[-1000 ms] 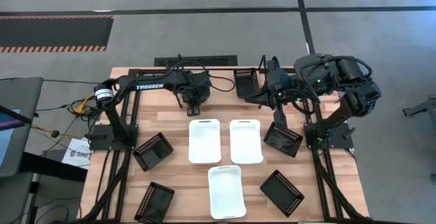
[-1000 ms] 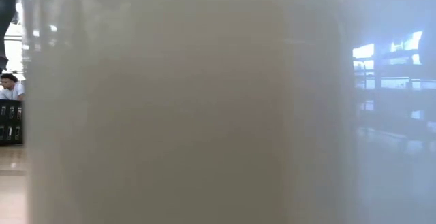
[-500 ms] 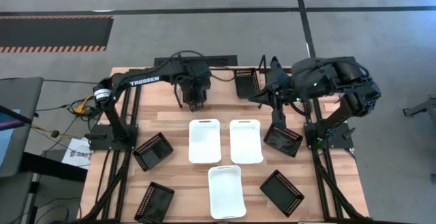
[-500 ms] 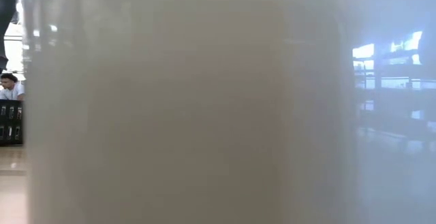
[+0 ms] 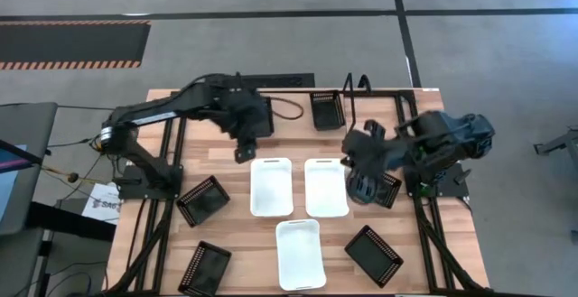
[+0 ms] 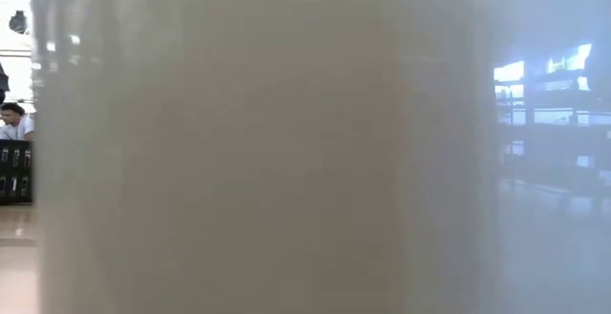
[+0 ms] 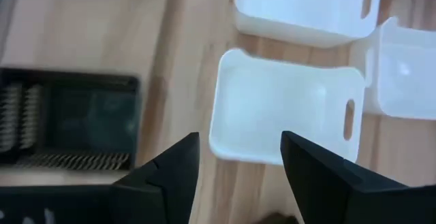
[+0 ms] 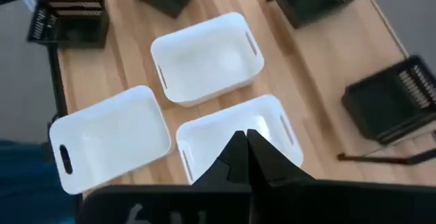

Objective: Stack baskets on shelf by color
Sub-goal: Put the right white bin on the shelf

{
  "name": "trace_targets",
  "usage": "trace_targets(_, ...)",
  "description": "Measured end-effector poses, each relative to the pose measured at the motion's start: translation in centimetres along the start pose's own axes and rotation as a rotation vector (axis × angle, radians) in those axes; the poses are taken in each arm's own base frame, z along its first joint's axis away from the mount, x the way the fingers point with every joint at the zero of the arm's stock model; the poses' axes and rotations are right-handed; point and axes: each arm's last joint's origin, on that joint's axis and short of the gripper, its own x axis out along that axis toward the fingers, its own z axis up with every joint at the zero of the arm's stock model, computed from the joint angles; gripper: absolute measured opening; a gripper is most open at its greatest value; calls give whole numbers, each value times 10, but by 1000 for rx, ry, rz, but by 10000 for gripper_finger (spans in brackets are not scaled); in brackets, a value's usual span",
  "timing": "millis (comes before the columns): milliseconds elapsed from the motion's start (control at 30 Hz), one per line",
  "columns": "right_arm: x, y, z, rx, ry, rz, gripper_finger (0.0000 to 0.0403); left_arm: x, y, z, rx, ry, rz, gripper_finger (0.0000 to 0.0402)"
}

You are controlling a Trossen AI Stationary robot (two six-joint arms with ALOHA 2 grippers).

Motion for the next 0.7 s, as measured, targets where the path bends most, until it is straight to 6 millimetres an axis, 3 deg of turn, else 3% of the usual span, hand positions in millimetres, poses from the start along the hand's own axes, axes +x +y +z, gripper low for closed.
trace_targets(200,-9,2,-33,149,-71,-87,1,-52,-23,-33,-81,-124,141,193)
trace_targets(300,-2,1,-51,261,-89,-145,1,-73,-30,-50,-121,-202,207,193)
trace_targets(533,45,-7,-90,427,-27,-309,4,-102,-37,-80,-198,-297,295,193)
trace_targets(700,85,-13,-95,397,36,-335,17,-105,-38,-88,-218,-293,336,193)
